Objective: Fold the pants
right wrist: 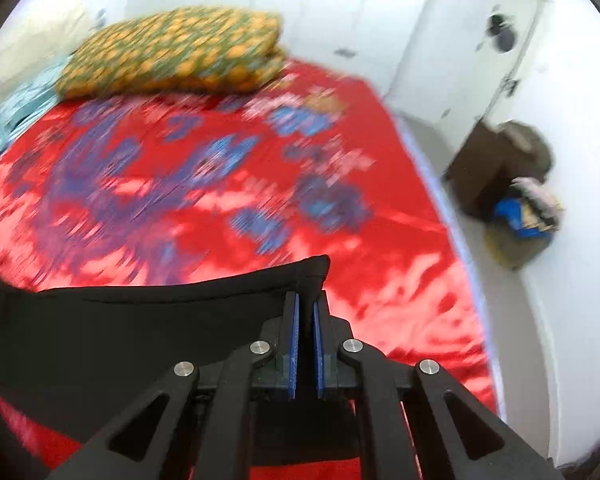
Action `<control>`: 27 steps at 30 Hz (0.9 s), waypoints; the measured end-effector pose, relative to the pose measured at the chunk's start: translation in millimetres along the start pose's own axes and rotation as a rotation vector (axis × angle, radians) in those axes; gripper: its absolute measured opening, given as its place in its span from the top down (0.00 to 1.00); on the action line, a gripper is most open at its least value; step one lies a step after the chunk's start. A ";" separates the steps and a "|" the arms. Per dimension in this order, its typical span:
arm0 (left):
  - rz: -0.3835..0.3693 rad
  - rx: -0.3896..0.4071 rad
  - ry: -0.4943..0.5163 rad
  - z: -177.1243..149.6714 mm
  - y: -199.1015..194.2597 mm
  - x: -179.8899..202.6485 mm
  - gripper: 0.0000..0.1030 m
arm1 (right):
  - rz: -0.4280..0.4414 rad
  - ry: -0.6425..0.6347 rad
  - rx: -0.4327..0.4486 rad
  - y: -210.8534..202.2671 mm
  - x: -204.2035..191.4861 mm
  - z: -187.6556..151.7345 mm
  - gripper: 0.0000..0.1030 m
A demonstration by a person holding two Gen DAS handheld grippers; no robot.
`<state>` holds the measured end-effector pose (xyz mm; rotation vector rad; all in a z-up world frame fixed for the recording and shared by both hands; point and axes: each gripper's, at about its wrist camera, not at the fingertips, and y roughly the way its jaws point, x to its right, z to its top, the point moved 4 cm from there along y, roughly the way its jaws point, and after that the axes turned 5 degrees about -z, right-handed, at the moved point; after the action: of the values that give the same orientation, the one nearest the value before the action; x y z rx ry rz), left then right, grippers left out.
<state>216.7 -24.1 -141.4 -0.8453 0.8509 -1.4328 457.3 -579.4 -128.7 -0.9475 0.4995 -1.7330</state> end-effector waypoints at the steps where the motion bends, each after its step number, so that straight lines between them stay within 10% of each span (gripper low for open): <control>1: 0.008 -0.015 0.007 1.0 6.9 1.5 0.01 | -0.028 0.003 0.009 7.1 1.6 2.7 0.93; 8: 0.074 0.002 0.123 47.8 62.1 15.3 0.01 | -0.103 0.038 -0.087 93.1 -23.6 -18.0 0.91; 11: 0.140 0.067 0.174 105.3 105.7 13.3 0.01 | -0.054 0.132 -0.189 113.6 -23.1 -39.7 0.64; 14: 0.169 -0.008 0.199 154.5 178.7 3.5 0.01 | 0.008 0.215 -0.133 92.1 -17.0 -47.4 0.41; 18: 0.277 -0.178 0.246 181.7 269.5 -9.6 0.00 | 0.065 0.201 -0.073 47.6 -19.4 -62.1 0.34; 27: 0.299 -0.162 -0.091 220.2 265.3 -69.6 0.02 | 0.166 0.270 -0.086 -53.9 -12.1 -138.3 0.23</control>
<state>537.1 34.5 -274.1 -0.8574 0.9885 -1.0675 317.3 -564.3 -177.1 -0.7124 0.8113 -1.7057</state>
